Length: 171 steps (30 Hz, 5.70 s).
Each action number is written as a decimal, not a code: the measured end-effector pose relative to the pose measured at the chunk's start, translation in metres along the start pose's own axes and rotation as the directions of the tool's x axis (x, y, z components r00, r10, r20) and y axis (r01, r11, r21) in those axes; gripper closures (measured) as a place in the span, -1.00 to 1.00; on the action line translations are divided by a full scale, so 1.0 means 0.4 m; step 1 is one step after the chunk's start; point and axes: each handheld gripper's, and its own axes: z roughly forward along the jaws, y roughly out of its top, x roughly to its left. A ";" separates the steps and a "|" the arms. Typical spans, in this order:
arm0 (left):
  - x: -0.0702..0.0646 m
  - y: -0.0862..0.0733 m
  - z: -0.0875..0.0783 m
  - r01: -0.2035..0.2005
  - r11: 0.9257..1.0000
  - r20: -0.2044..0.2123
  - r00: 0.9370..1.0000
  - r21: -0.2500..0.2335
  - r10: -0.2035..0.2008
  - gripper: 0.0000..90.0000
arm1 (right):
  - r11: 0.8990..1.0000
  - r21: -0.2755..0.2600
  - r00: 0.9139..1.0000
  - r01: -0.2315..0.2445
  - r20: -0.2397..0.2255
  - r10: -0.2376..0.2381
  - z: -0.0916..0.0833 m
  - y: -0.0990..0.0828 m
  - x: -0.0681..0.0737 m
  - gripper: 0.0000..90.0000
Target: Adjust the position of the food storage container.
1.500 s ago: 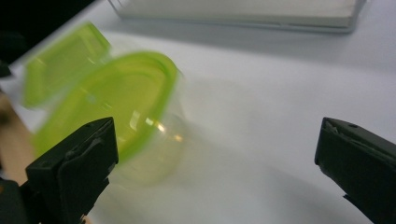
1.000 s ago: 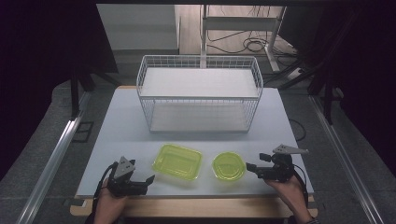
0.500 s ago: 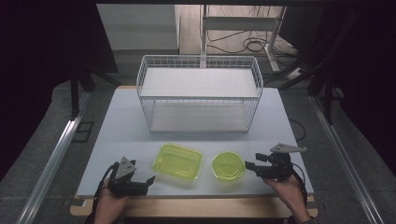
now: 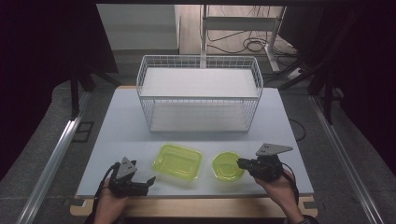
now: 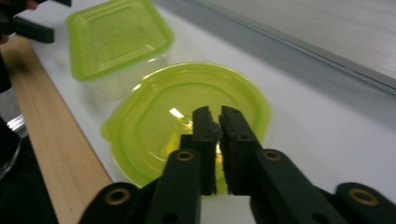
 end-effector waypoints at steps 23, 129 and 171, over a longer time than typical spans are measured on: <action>-0.001 -0.001 0.003 -0.007 1.000 -0.003 1.000 0.009 0.007 -0.88 | 0.996 0.037 0.991 0.075 -0.112 -0.071 0.083 0.052 0.091 0.98; 0.097 0.068 0.091 0.072 0.996 0.144 0.986 0.054 -0.080 0.94 | 0.999 0.002 0.993 -0.052 0.102 0.052 0.033 -0.017 -0.050 0.98; -0.116 0.097 0.108 -0.158 0.980 0.318 0.941 0.119 0.114 0.76 | 0.995 0.089 0.999 -0.039 0.029 0.036 0.083 -0.028 -0.003 0.85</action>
